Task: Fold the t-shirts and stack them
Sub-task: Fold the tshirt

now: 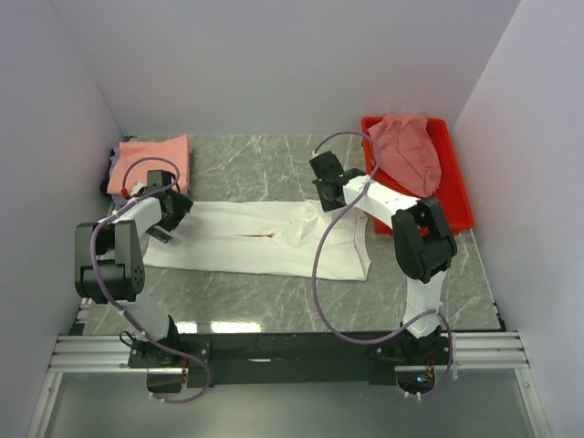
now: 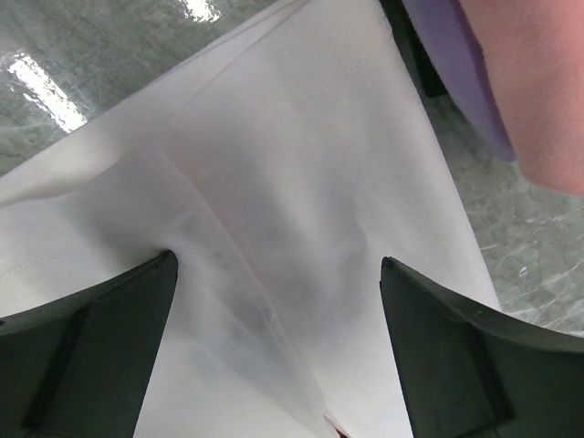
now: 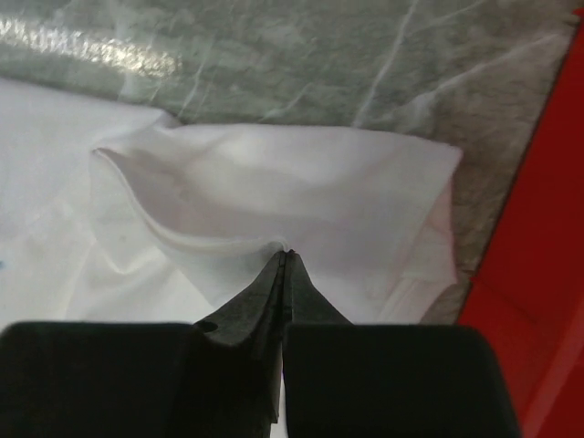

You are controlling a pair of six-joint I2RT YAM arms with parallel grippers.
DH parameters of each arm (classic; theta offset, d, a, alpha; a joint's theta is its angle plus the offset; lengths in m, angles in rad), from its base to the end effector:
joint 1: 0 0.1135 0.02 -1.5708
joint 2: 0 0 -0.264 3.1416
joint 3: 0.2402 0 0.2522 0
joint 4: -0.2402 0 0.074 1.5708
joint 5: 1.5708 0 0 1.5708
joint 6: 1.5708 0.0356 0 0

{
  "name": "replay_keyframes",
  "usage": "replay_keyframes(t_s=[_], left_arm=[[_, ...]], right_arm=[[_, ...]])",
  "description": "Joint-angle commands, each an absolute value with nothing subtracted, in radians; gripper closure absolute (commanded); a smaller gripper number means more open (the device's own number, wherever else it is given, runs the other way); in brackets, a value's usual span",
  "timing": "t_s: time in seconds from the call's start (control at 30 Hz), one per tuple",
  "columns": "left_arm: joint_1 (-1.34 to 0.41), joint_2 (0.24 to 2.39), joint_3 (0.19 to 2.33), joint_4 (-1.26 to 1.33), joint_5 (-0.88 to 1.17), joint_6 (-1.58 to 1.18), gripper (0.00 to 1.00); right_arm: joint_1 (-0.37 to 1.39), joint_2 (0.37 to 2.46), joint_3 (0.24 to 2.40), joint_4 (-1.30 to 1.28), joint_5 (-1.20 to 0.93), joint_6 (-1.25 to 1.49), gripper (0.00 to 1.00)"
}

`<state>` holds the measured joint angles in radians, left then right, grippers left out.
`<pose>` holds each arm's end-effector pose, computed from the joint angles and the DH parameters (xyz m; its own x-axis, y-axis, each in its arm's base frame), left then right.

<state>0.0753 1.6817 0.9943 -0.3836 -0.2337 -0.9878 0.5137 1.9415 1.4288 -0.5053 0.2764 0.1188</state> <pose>0.3271 0.0329 0.1715 -0.3283 -0.8392 -0.4335 -0.8318 0.4743 -0.2882 0.3665 0.1957 0.1996 -0.7772 -0.3076 -0.5489 -0.2576 0.9515 -0.1684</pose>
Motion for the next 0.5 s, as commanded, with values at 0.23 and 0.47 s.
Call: replay_keyframes(t_s=[0.23,0.47], left_arm=[[0.083,1.618,0.965,-0.429,-0.268,-0.957,0.01],[0.083,1.582,0.94,-0.427,-0.269,-0.977,0.01]], right_arm=[[0.459,2.023,1.608,-0.609,0.389,0.144,1.0],[0.449,2.091,1.735,-0.712,0.468,0.189,0.6]])
